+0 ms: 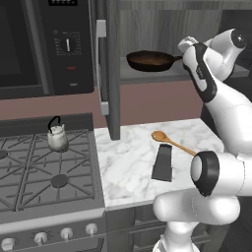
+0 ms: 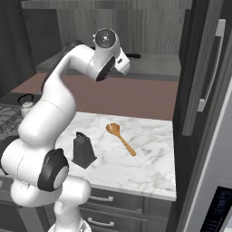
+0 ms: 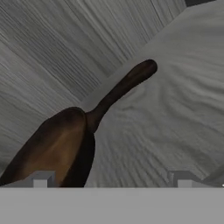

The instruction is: Pick the pan from the cabinet and place it on the stove. Then turn on the stove burner for the pan.

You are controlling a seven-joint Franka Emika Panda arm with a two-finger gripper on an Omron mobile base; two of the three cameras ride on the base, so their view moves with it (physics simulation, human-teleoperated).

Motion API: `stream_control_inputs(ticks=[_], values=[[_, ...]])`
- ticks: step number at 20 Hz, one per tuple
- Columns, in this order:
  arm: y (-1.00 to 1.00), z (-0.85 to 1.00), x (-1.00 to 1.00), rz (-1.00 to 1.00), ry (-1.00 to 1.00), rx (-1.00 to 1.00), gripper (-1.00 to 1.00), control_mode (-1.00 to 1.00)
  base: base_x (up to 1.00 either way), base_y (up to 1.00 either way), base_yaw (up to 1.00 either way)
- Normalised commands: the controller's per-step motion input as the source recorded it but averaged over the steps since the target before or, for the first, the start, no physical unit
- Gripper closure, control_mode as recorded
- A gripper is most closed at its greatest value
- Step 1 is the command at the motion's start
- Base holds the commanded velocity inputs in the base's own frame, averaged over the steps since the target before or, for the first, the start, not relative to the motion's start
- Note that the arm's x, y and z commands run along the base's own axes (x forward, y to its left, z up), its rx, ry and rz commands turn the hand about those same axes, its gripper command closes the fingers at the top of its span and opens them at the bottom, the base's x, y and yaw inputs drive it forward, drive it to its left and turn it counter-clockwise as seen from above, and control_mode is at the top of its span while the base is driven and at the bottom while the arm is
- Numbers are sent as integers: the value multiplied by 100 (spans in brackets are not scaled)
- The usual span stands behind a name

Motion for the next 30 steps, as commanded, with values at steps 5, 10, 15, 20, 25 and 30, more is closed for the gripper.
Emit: stream_control_inputs(ticks=[5, 10, 15, 20, 25, 30], values=[[0, 0, 24, -7, 2, 4, -100, -100, 0, 0, 0], [0, 0, 26, -6, 1, 5, -100, -100, 0, 0, 0], [-1, 0, 24, -4, 2, 4, -100, -100, 0, 0, 0], [-2, -1, 23, -3, 3, 3, -100, -100, 0, 0, 0], [-1, -3, 26, -3, 3, 2, -100, -100, 0, 0, 0], [0, -7, 28, -2, 3, 1, -100, -100, 0, 0, 0]])
